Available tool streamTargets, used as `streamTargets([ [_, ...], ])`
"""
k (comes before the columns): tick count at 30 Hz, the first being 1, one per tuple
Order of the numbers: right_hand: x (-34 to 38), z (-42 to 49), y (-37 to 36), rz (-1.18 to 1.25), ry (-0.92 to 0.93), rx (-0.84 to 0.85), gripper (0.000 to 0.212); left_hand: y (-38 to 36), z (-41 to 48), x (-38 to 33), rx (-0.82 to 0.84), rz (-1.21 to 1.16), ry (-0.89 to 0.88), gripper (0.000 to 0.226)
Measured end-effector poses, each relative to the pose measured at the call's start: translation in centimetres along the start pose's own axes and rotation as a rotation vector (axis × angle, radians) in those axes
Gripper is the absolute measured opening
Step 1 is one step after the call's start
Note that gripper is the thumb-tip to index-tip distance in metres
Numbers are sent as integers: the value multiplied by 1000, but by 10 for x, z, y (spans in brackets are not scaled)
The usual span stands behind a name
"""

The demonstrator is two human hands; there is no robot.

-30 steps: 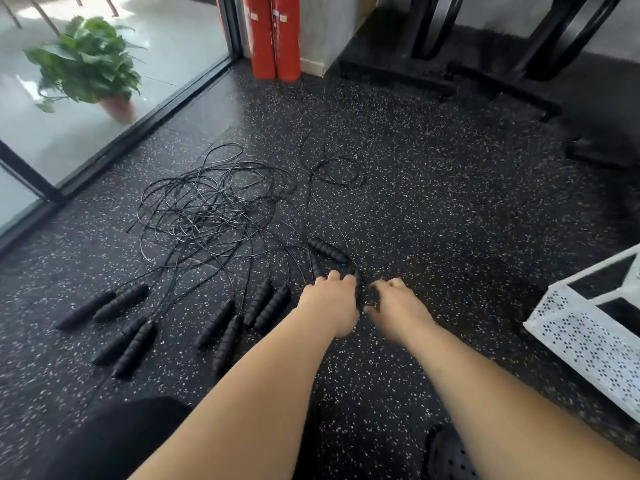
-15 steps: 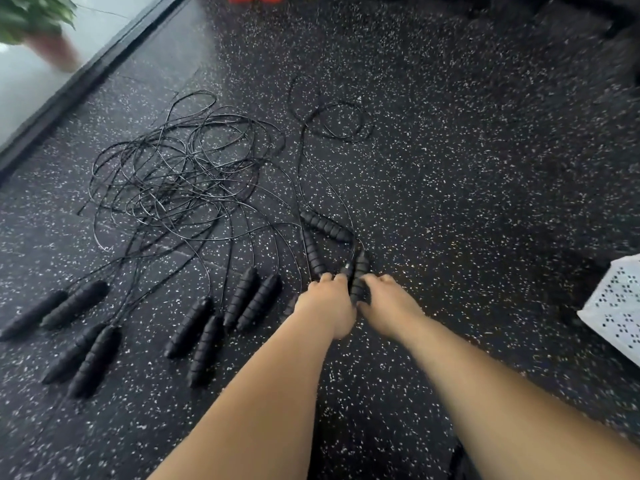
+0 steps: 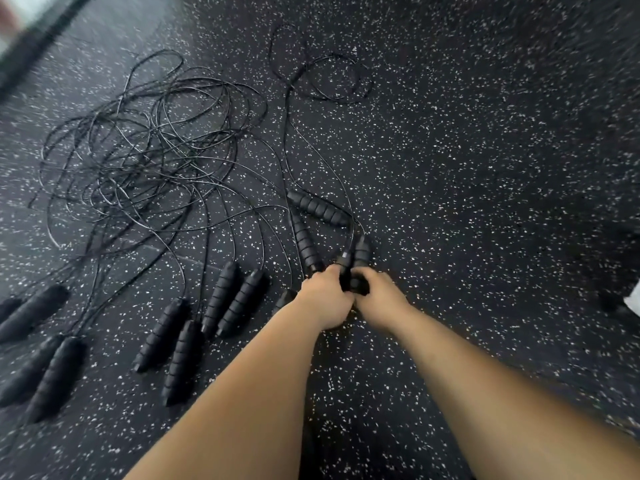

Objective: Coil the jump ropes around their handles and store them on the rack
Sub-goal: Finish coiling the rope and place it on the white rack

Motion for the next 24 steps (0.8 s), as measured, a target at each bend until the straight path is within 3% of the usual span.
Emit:
streamTargets([
  [7, -10, -2, 5, 407, -24, -125, 44, 2, 11, 12, -30, -363, 103, 41],
  [13, 2, -13, 36, 695, -10, -149, 41, 11, 9, -10, -126, -453, 59, 15],
  [20, 44, -72, 127, 891, 123, -273, 39, 67, -31, -111, -251, -524, -141, 20],
  [24, 56, -142, 177, 941, 224, -311, 38, 85, -86, -163, -248, -538, -281, 39],
])
Point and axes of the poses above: each hand's wrist, its own z-axis towards the middle knuckle, its own y-axis out of the back of the hand, x = y × z, the point moved 6 cm from there along z, towards the middle knuckle, and after that the axes turned 3 degrees about x, right-handed, at the moved point
